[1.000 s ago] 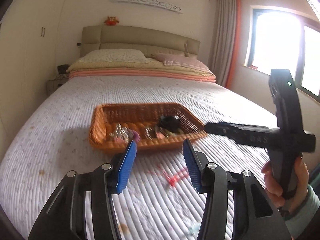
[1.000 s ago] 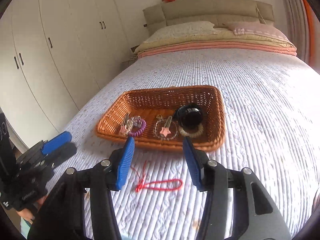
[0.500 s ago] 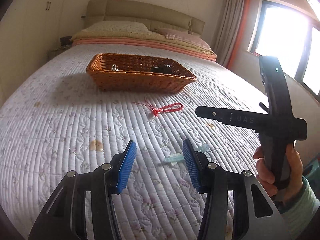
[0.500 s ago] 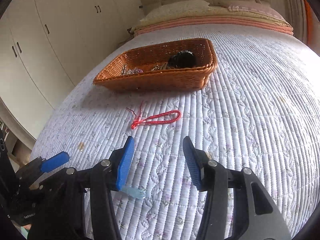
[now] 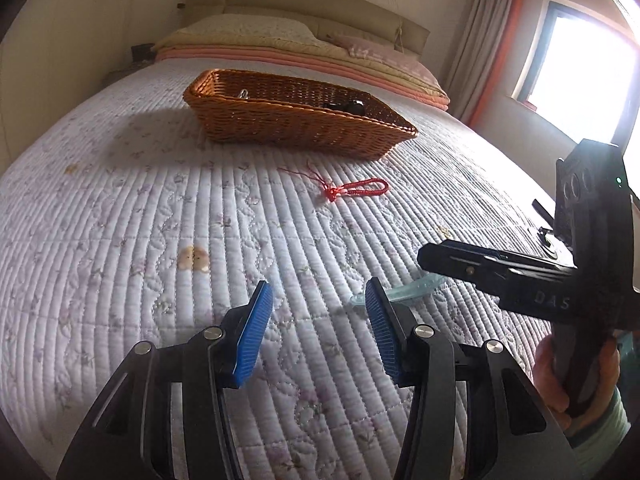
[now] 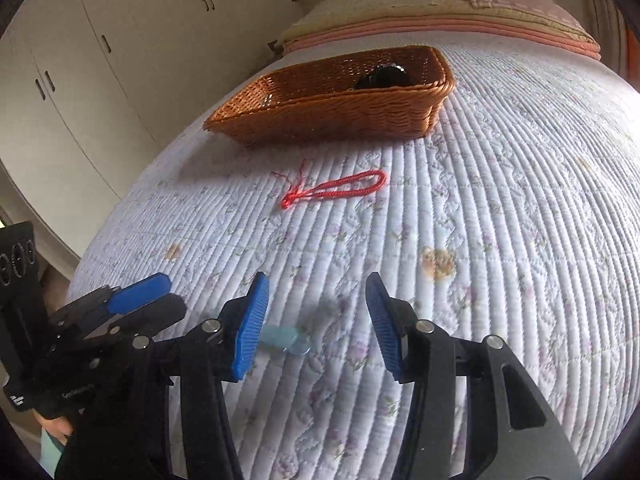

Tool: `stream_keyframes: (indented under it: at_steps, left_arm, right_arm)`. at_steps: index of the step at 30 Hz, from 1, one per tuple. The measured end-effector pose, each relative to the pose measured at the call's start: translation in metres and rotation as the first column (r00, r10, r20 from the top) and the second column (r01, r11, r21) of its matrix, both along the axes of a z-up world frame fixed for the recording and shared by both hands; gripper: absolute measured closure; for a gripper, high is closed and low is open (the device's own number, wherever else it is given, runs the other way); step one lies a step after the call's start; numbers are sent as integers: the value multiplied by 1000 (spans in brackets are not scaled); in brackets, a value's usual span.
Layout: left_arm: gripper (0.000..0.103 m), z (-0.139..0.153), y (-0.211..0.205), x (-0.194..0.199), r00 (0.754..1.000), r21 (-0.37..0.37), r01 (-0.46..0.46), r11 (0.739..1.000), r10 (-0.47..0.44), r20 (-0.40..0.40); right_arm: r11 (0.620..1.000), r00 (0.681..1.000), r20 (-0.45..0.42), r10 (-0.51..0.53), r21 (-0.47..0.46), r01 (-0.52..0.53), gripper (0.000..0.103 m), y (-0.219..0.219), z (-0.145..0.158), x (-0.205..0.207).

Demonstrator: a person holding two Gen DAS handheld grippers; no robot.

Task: Organize jewelry
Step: 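Grasp the pale blue hair clip with the right tool while the left tool grasps the red cord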

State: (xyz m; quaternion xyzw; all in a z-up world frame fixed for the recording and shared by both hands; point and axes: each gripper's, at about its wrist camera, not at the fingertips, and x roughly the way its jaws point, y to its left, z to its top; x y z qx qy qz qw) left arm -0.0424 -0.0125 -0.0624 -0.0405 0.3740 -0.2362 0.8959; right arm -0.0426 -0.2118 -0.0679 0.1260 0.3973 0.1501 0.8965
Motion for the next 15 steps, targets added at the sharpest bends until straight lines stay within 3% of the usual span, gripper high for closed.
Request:
stream_keyframes:
  at_steps: [8, 11, 15]
  left_arm:
    - [56, 4, 10, -2, 1000, -16, -22, 1000, 22, 7]
    - [56, 4, 16, -3, 1000, -18, -29, 999, 29, 8]
    - [56, 3, 20, -1, 999, -22, -33, 999, 33, 5]
  right_arm:
    - [987, 987, -22, 161, -11, -162, 56, 34, -3, -27]
    - [986, 992, 38, 121, -124, -115, 56, 35, 7, -37]
    - [985, 989, 34, 146, -99, -142, 56, 21, 12, -23]
